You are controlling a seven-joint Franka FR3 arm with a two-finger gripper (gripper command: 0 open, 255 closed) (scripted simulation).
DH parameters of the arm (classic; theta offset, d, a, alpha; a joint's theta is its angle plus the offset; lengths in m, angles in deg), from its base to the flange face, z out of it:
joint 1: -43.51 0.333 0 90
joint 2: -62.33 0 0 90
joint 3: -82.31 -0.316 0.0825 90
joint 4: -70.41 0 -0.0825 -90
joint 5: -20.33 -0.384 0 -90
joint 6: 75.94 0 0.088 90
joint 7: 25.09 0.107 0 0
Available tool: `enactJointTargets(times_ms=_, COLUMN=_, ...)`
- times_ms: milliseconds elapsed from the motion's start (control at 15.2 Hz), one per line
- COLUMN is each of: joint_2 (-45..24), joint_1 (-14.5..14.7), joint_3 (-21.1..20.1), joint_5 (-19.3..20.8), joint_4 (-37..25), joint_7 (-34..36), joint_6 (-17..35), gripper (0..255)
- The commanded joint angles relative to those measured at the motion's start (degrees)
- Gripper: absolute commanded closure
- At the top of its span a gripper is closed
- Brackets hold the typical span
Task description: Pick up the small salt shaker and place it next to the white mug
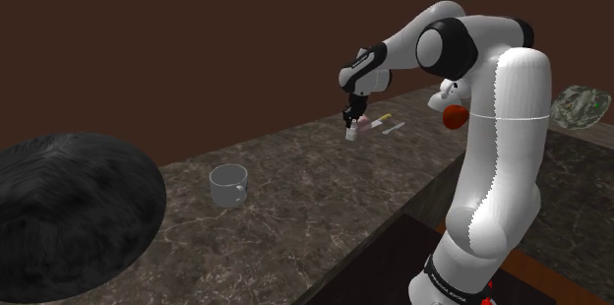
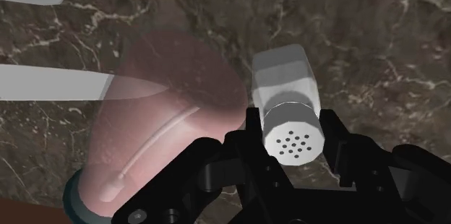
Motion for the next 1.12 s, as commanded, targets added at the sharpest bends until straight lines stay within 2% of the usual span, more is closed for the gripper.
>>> enactJointTargets(times_ms=0, joint_2=-0.93, joint_1=-0.07, joint_3=0.16, joint_5=0.12, joint_4=0.34, joint_7=0.42, joint_6=-1.24, gripper=255)
enactJointTargets(times_ms=396, joint_2=0.26, joint_1=0.65, joint_3=0.27, joint_5=0.86, joint_4=1.63, joint_7=1.35, joint_6=-1.10, gripper=255)
enactJointTargets(times_ms=462, joint_2=-0.48, joint_1=-0.46, joint_3=0.38, joint_5=0.02, joint_4=1.65, joint_7=-0.35, joint_6=-0.33, gripper=255)
enactJointTargets(times_ms=1056, joint_2=3.20, joint_1=0.20, joint_3=1.17, joint_5=2.10, joint_4=-0.94, joint_7=0.79, joint_6=-6.31, gripper=255)
